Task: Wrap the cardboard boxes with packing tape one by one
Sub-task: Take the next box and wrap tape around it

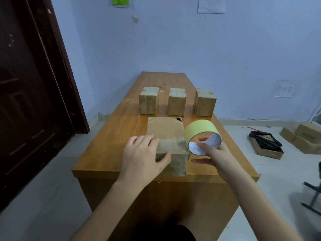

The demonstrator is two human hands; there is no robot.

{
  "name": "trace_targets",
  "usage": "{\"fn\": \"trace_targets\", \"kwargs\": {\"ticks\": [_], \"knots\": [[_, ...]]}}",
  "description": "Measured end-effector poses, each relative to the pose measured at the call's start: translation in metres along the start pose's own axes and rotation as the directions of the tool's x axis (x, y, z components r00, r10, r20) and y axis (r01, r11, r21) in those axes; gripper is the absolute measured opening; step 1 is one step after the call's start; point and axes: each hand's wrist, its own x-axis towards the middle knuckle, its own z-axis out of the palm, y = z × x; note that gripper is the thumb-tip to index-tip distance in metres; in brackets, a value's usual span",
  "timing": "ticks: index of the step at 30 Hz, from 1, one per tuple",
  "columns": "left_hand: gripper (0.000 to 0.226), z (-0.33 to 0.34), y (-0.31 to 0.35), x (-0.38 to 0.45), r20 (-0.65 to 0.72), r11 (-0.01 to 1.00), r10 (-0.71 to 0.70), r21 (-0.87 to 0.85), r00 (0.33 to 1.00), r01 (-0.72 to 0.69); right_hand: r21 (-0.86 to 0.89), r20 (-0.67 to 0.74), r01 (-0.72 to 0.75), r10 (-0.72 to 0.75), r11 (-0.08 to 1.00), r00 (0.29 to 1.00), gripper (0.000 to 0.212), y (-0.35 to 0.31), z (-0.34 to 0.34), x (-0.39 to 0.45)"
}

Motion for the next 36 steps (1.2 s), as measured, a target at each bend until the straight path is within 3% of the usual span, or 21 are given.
{"fn": "trace_targets", "kwargs": {"ticks": [5,11,15,20,25,30,36], "knots": [[0.074,0.008,0.020,0.007,0.065,0.998,0.051,-0.051,0.997,-0.048,0.123,-0.011,0.000,0.002,0.992,1.000,0.009,0.005,0.008,-0.003],[0.064,0.015,0.026,0.000,0.084,0.990,0.118,-0.092,0.989,-0.110,0.177,0.067,-0.061,0.050,0.982,0.997,0.004,0.003,-0.002,0.003],[0.063,0.017,0.024,0.001,0.112,0.990,0.128,-0.073,0.985,-0.120,0.263,0.028,-0.133,0.131,0.956,0.991,0.007,0.013,-0.003,0.002],[0.071,0.020,0.025,0.004,0.113,0.993,0.117,-0.039,0.987,-0.113,0.155,-0.026,-0.129,0.134,0.979,0.991,0.002,0.022,-0.002,0.004],[0.080,0.017,0.039,0.008,0.084,0.989,0.102,0.102,0.991,-0.110,0.137,0.070,-0.161,0.152,0.977,0.986,0.002,0.021,-0.004,0.003],[0.063,0.030,0.056,0.006,0.093,0.985,0.169,0.002,0.981,-0.170,0.181,0.035,-0.165,0.161,0.970,0.986,0.006,0.025,-0.003,0.006],[0.059,0.032,0.052,0.005,0.070,0.983,0.178,-0.066,0.982,-0.173,0.255,0.147,-0.240,0.208,0.937,0.967,0.005,0.032,-0.007,0.005]]}}
